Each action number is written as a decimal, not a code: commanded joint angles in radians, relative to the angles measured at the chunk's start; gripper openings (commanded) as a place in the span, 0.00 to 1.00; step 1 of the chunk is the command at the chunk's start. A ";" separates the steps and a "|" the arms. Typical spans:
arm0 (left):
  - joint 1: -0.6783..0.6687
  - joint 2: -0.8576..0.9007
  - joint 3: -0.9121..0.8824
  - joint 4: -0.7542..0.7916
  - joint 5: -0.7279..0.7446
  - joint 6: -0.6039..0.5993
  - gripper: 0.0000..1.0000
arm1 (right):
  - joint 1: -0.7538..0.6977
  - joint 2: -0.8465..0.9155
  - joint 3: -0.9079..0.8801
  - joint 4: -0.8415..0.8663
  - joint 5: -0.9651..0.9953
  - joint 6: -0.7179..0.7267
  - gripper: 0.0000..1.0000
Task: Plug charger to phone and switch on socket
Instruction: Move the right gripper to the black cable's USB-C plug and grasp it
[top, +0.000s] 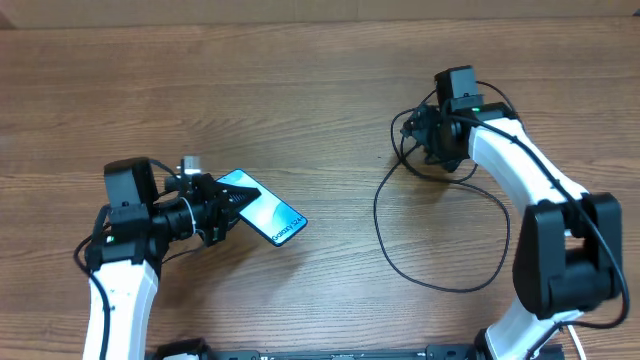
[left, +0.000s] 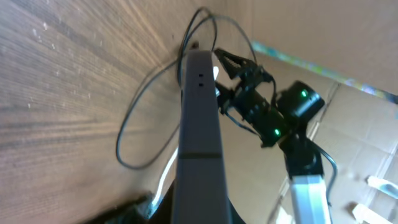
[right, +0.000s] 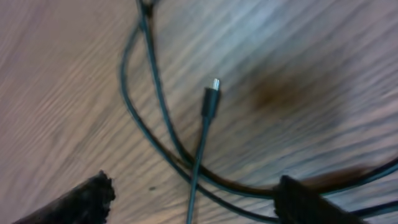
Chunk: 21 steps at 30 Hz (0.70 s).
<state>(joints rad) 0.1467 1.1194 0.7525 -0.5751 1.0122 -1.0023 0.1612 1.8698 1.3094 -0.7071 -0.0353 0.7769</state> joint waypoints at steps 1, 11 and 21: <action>0.003 0.071 0.015 0.007 0.116 0.012 0.04 | 0.001 0.007 0.034 0.000 -0.009 0.079 0.65; 0.003 0.160 0.015 0.009 0.134 0.021 0.04 | 0.002 0.074 0.033 0.024 0.000 0.170 0.58; 0.003 0.161 0.015 0.009 0.134 0.031 0.04 | 0.019 0.171 0.032 0.054 -0.016 0.169 0.48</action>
<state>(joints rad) 0.1467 1.2800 0.7525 -0.5716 1.0927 -0.9909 0.1650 2.0102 1.3266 -0.6525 -0.0475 0.9424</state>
